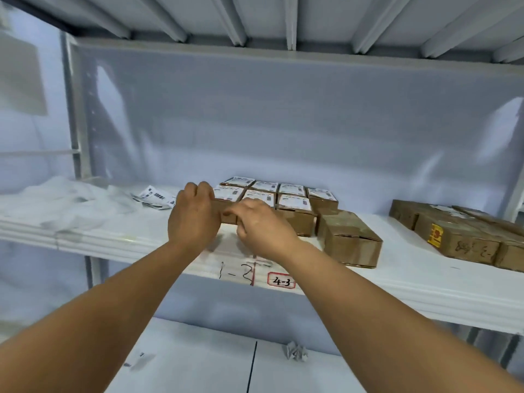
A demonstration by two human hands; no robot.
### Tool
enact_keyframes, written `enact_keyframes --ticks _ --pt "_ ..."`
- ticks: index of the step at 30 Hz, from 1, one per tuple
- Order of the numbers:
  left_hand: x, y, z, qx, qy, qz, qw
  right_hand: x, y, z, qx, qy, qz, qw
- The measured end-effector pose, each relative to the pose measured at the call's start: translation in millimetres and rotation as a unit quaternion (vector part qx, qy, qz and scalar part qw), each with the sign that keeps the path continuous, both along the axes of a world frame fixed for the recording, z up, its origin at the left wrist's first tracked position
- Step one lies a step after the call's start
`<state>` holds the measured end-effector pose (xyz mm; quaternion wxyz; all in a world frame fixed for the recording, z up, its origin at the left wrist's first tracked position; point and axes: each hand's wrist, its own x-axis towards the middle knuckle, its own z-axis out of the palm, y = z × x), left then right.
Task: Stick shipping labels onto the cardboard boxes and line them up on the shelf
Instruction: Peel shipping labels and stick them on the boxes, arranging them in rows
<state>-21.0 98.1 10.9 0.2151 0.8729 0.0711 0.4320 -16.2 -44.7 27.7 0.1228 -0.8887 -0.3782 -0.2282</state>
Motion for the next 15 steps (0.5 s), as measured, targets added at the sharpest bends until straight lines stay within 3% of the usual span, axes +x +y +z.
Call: enact_keyframes --ticks 2,6,11,15 --pt "9.1 33.5 -8.1 -0.017 0.071 0.019 0.997 8.2 29.1 -6.1 -0.025 0.034 0.017 0.999" --pt "35.2 90.6 -24.0 0.058 0.213 0.056 0.974 29.9 85.9 -21.9 -0.038 0.096 0.022 0.994" --pt "66.3 141.0 -21.6 0.15 0.196 0.091 0.965 50.2 139.9 -30.9 -0.028 0.097 0.023 0.995" --pt "88.4 160.4 -25.2 0.148 0.216 0.094 0.96 69.5 172.4 -27.9 -0.004 0.108 -0.008 0.994"
